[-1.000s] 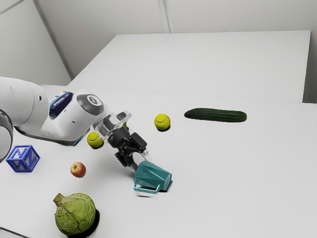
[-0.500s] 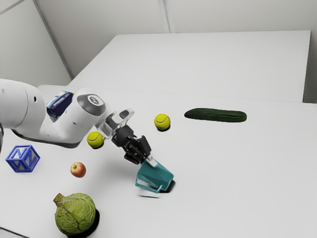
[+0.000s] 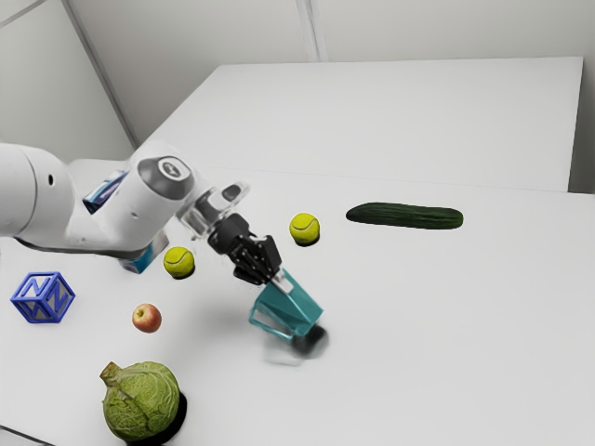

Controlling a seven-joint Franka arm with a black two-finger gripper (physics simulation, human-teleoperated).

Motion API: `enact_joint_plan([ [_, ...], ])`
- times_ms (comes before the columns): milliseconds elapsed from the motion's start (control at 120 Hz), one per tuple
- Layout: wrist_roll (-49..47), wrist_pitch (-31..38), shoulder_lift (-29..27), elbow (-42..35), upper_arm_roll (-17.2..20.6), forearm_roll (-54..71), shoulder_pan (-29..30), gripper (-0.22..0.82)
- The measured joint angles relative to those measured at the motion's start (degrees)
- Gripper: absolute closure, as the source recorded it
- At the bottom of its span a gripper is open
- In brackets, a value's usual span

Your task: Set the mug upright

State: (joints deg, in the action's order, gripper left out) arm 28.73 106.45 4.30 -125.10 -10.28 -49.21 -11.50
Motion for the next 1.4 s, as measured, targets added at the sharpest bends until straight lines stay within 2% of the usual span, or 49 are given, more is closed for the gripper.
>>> enact_joint_plan([
  [167, -2.6, 3.48, -5.05, 1.57, 0.39, 13.92, -1.35, 0.78],
  [275, -4.75, 7.37, -8.67, -0.36, 3.28, 26.84, -1.19, 0.78],
  [400, -7.39, 11.66, -9.37, -0.74, 4.87, 41.99, -5.38, 0.78],
  [583, -11.85, 15.71, -8.83, -0.78, 6.98, 56.85, -6.47, 0.78],
  [867, -16.94, 17.47, -4.55, 0.46, 7.33, 60.58, -5.94, 0.78],
  [1400, -22.05, 18.52, -0.62, 1.24, 7.39, 57.43, -6.07, 0.78],
])
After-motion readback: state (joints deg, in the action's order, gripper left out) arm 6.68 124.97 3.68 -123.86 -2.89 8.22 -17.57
